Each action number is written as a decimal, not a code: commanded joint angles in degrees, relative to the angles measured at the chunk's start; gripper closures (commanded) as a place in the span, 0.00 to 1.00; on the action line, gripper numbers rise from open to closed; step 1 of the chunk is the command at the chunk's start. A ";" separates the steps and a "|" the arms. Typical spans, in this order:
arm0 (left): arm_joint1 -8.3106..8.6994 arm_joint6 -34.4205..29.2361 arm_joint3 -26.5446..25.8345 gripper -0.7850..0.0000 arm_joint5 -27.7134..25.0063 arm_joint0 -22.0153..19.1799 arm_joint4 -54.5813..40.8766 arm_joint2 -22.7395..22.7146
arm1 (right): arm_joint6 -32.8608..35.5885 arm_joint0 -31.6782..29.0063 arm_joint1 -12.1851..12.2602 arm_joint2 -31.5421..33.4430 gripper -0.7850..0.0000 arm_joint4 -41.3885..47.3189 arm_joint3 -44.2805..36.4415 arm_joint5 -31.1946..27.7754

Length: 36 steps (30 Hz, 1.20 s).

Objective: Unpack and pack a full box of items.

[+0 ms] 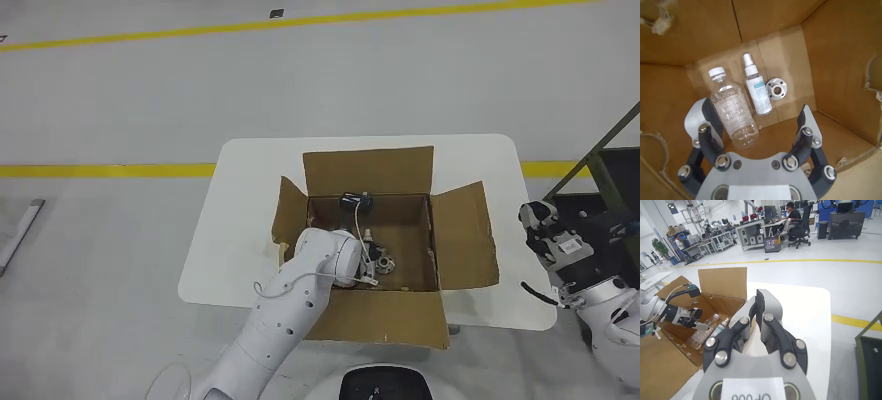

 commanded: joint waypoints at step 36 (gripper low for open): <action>-2.15 -2.66 10.03 0.08 6.16 -3.60 6.27 1.90 | 1.53 1.06 -0.69 -1.07 1.00 -1.46 0.49 -0.89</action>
